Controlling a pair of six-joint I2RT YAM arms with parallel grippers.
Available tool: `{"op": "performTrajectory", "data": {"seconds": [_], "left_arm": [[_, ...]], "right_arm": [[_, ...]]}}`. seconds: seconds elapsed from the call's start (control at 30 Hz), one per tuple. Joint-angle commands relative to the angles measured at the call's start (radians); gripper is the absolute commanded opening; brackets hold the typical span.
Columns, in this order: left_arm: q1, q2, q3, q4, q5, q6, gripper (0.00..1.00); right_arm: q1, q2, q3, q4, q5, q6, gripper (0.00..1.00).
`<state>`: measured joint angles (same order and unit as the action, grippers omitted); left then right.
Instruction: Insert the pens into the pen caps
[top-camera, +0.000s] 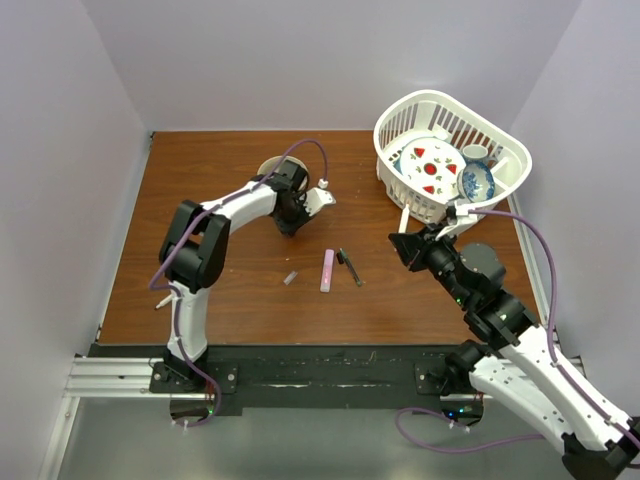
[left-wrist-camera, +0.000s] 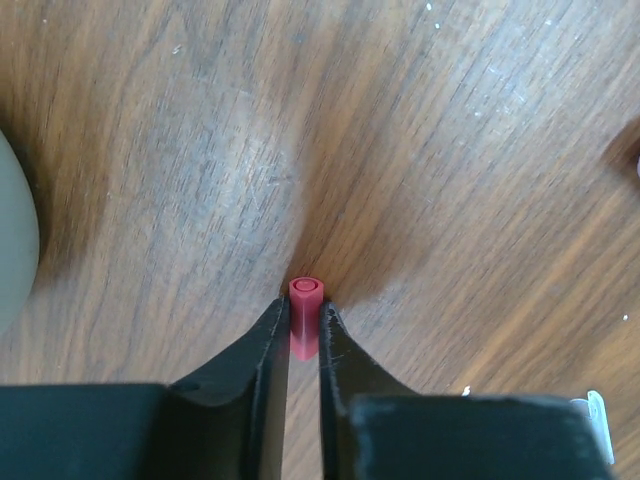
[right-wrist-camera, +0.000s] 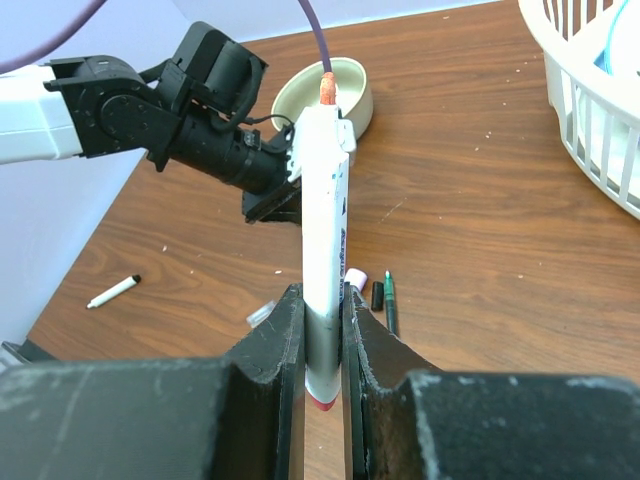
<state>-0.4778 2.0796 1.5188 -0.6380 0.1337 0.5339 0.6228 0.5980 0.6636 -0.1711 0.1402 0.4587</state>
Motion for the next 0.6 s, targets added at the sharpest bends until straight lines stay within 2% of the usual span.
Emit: {"op": "performTrajectory", "data": {"seconds": [0.0, 0.07, 0.37, 0.47, 0.57], "left_arm": [[-0.007, 0.050, -0.049, -0.008, -0.055, -0.044, 0.05], [-0.013, 0.025, -0.074, 0.001, -0.068, -0.067, 0.00], [-0.019, -0.148, -0.190, 0.049, -0.065, -0.304, 0.00], [-0.025, -0.220, -0.229, 0.089, -0.085, -0.403, 0.00], [-0.025, -0.327, -0.342, 0.191, -0.083, -0.561, 0.00]], "right_arm": [[0.002, -0.015, 0.039, 0.012, 0.019, -0.011, 0.00], [0.003, -0.014, 0.037, 0.010, 0.018, -0.011, 0.00], [0.002, 0.014, 0.021, 0.021, -0.024, 0.026, 0.00], [0.002, 0.048, 0.013, 0.022, -0.071, 0.037, 0.00], [0.003, 0.098, -0.002, 0.050, -0.140, 0.052, 0.00]]}}
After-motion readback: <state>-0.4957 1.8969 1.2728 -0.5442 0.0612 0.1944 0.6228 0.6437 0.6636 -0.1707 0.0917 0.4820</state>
